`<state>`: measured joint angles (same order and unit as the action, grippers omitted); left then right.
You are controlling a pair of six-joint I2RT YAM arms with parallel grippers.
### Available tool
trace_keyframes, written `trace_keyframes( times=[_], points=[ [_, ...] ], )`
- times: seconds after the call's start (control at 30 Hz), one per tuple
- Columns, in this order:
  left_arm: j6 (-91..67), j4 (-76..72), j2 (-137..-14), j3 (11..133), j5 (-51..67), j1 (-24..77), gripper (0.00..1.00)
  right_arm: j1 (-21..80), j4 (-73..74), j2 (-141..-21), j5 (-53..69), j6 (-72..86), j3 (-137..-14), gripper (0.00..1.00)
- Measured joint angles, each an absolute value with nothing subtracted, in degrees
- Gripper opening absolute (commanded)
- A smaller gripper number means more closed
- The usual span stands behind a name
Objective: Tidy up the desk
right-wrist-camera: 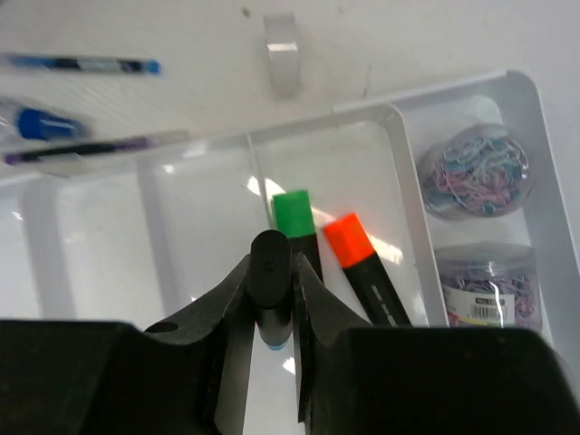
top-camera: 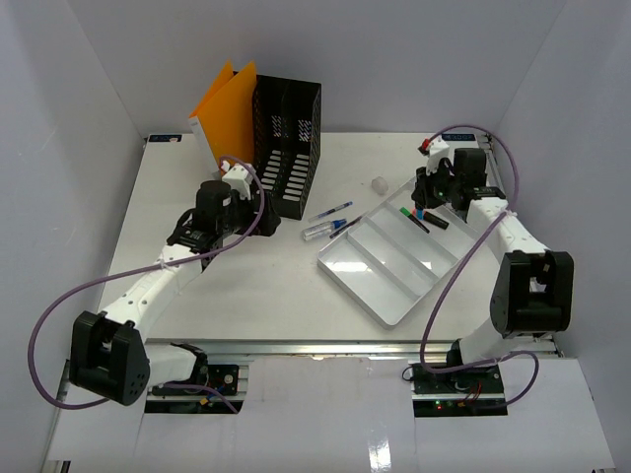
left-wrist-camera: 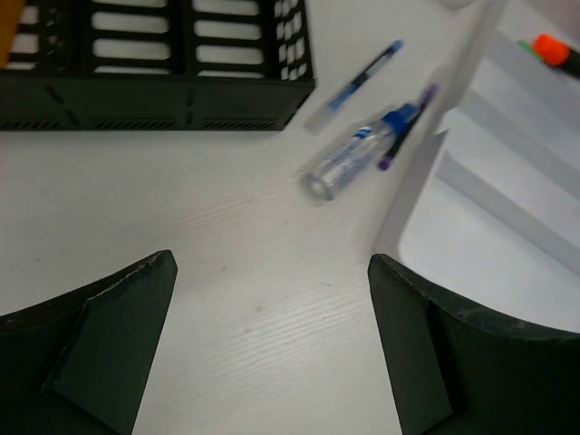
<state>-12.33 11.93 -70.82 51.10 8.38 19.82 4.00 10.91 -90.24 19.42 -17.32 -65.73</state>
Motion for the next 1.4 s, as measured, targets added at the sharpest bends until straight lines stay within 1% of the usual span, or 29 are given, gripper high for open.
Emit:
trace_keyframes(
  times=[0.13, 0.2, 0.23, 0.3, 0.37, 0.4, 0.47, 0.6, 0.7, 0.83, 0.9, 0.97, 1.03, 1.27, 1.4],
  points=[
    [-9.9, 15.2, -71.0, 51.1, 1.4, 18.4, 0.98, 4.6, 14.0, -94.8, 12.1, -23.8, -65.8, 0.2],
    [-9.2, 15.6, -71.5, 51.1, -0.7, 17.0, 0.98, 4.8, 14.9, -96.4, 9.3, -25.9, -65.8, 0.3],
    [-8.8, 15.6, -71.9, 51.1, -1.7, 16.1, 0.98, 4.8, 15.2, -96.9, 7.9, -26.8, -65.8, 0.39],
    [-7.7, 15.6, -72.9, 51.1, -3.5, 14.5, 0.98, 4.8, 15.7, -97.6, 6.0, -28.3, -65.8, 0.63],
    [-6.1, 15.5, -73.9, 51.1, -5.1, 13.0, 0.98, 4.8, 16.3, -98.0, 4.6, -29.5, -65.8, 0.81],
    [-4.6, 15.1, -74.4, 51.1, -5.7, 12.4, 0.98, 4.8, 16.7, -98.0, 4.5, -30.0, -65.8, 0.95],
    [-1.4, 13.6, -75.6, 51.1, -6.4, 11.2, 0.98, 4.8, 17.8, -98.0, 4.6, -31.2, -65.9, 0.9],
    [5.5, 8.6, -79.0, 51.0, -6.8, 9.6, 0.98, 4.8, 22.8, -96.9, 8.0, -31.8, -67.2, 0.9],
    [10.3, 3.9, -82.4, 51.0, -6.7, 8.6, 0.98, 4.4, 26.2, -92.9, 15.2, -31.8, -67.9, 0.9],
    [15.5, -2.2, -87.4, 50.5, -5.3, 6.2, 0.98, 2.8, 27.6, -84.2, 29.1, -32.3, -67.5, 0.9],
    [17.2, -7.9, -88.7, 47.7, -4.3, 4.4, 0.98, 2.1, 27.8, -80.8, 34.6, -32.6, -67.1, 0.9],
    [18.5, -12.1, -89.1, 44.3, -2.6, 2.3, 0.96, 1.5, 27.8, -78.7, 38.8, -32.8, -66.6, 0.9],
    [19.8, -13.4, -90.5, 43.4, -0.6, 0.0, 0.92, 1.3, 28.0, -78.1, 42.0, -33.1, -65.9, 0.9],
    [25.8, -15.9, -96.5, 44.4, 9.5, -6.1, 0.85, 1.2, 29.6, -79.2, 46.6, -33.5, -63.5, 0.9],
    [28.2, -13.4, -100.7, 48.3, 16.2, -7.7, 0.8, 1.1, 29.9, -79.2, 48.0, -33.6, -63.4, 0.9]
  ],
)
